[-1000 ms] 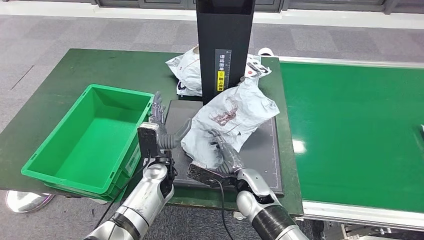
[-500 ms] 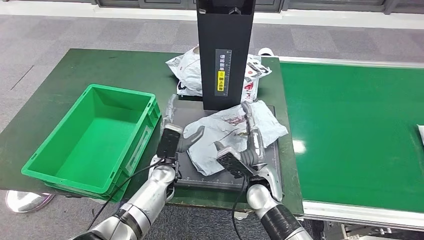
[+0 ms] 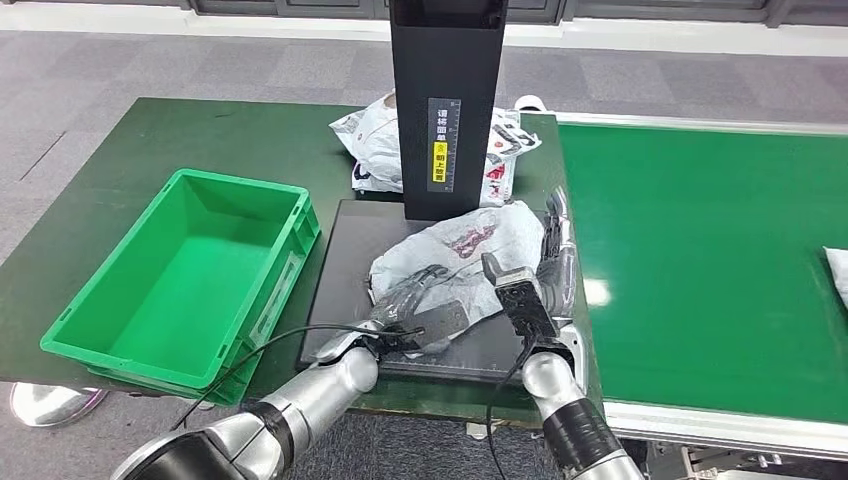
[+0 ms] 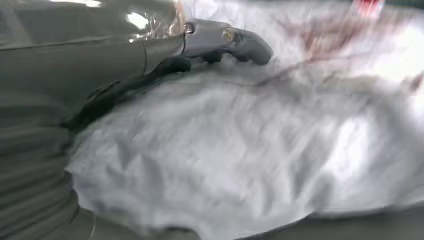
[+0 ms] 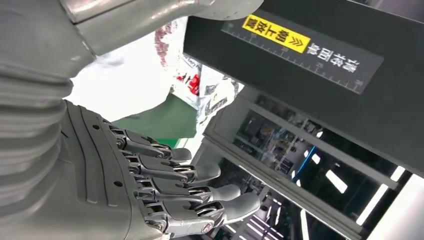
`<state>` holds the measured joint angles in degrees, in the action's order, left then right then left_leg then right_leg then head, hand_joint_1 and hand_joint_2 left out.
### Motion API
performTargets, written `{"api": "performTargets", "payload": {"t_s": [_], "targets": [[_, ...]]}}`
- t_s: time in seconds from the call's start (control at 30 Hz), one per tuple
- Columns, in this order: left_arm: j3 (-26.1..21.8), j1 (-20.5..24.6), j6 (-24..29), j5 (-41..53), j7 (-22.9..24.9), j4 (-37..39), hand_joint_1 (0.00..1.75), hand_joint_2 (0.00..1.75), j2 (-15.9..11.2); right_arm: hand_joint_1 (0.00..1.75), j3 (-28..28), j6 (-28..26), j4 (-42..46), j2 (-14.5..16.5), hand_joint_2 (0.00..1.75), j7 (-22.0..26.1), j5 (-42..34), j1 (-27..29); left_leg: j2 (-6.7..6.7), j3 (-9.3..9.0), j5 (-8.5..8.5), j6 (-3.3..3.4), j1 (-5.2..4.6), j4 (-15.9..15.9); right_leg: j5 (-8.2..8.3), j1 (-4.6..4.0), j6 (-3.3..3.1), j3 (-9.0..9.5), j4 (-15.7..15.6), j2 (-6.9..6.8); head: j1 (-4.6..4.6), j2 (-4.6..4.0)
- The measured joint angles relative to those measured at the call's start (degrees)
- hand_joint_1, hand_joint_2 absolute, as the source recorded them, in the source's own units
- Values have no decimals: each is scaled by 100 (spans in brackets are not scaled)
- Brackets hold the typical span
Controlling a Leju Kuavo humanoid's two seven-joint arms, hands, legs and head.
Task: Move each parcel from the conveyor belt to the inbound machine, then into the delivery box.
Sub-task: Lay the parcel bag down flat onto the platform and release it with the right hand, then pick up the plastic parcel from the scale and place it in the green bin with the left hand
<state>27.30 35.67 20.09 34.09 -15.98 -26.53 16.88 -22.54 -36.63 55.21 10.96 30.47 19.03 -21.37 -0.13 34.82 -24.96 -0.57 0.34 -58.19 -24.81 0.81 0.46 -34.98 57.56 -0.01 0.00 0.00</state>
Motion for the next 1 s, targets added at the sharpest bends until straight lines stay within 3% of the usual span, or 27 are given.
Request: {"api": "performTargets", "payload": {"t_s": [0.1, 0.23, 0.47, 0.8, 1.0], "targets": [[597, 260, -1004, 671, 871, 467, 0, 175, -14, 0, 189, 55, 0, -1, 175, 72, -123, -76, -3, 0, 0, 0, 0, 1, 0, 0, 0, 2, 1, -2, 1, 0], [872, 450, -1370, 820, 1118, 688, 169, 175, -27, 0, 243, 87, 0, -1, 175, 74, -138, -135, -6, -1, 1, 0, 0, 1, 0, 0, 0, 6, 1, -7, 0, 0], [1119, 701, -1743, 1226, 1535, 798, 175, 175, -43, 0, 243, 127, 0, 2, 175, 72, -77, -148, -10, -16, 1, 1, 0, 1, 0, 0, 0, 25, 0, -11, 0, 0], [1226, 831, -1797, 1327, 1634, 857, 175, 175, -46, 0, 243, 151, 0, 2, 175, 45, -32, -153, -9, -22, 1, 1, 0, 1, 0, 0, 0, 29, 0, -10, 0, 0], [1193, 855, -1430, 1388, 1690, 855, 175, 175, -47, 0, 243, 206, 115, -1, 175, -98, 98, -73, -8, -24, 1, 0, 1, 1, 0, 0, 0, 29, 0, -7, 1, 0]]}}
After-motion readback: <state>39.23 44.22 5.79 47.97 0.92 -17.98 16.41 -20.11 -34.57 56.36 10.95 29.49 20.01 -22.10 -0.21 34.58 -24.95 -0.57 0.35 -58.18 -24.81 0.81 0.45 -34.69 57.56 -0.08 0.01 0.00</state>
